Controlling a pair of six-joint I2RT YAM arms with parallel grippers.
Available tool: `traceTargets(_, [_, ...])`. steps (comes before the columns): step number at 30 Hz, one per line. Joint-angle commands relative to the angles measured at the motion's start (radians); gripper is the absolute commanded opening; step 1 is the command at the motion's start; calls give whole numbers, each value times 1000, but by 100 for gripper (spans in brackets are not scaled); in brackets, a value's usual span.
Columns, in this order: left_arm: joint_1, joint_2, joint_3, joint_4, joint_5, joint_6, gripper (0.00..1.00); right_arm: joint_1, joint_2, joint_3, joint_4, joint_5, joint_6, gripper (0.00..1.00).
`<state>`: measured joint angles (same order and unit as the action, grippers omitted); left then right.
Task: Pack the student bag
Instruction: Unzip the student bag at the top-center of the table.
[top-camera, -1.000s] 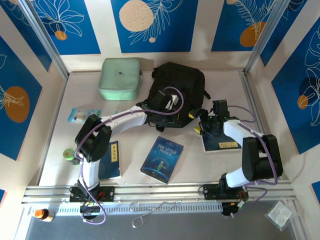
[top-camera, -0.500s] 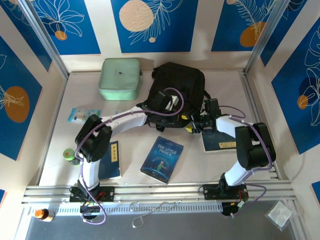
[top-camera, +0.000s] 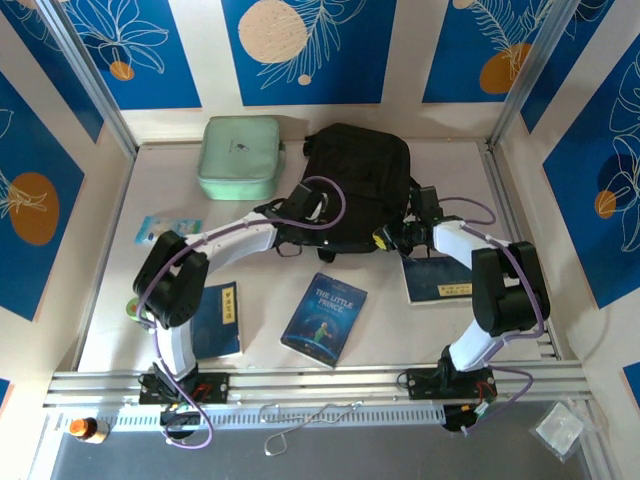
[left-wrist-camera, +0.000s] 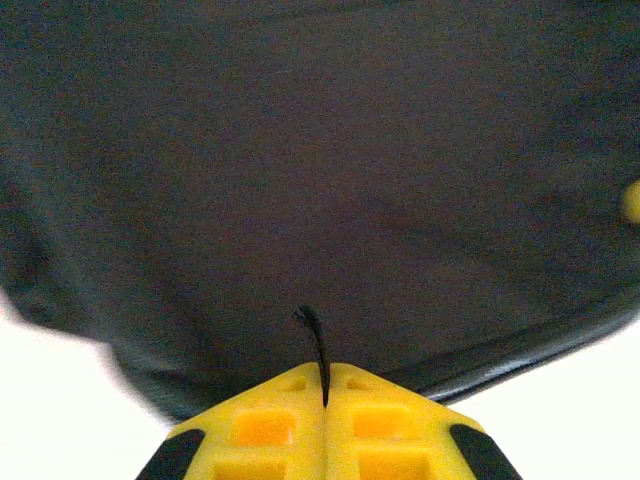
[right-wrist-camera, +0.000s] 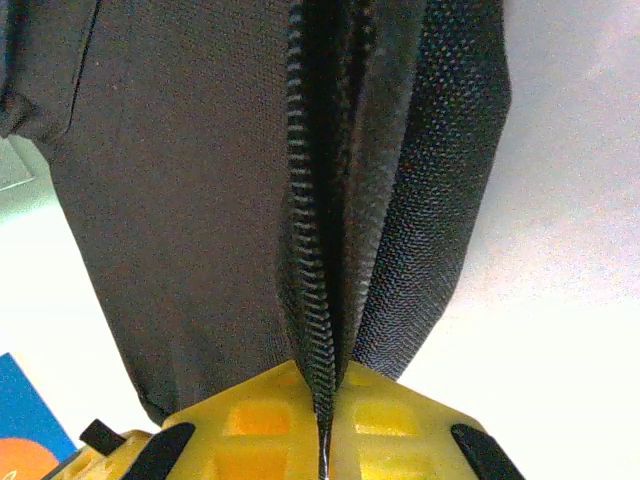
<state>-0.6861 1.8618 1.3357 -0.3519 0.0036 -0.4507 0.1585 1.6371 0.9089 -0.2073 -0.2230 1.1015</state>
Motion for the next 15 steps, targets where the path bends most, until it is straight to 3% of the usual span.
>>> traceTargets(1, [42, -44, -48, -64, -44, 30, 0, -26, 19, 40, -52, 66, -64, 7])
traceTargets(5, [53, -43, -62, -47, -12, 53, 0, -35, 46, 82, -51, 60, -113, 7])
traceTargets(8, [45, -49, -63, 6, 79, 63, 0, -50, 97, 133, -32, 4, -165, 7])
traceTargets(15, [-38, -32, -4, 62, 173, 94, 0, -102, 141, 191, -40, -16, -235, 9])
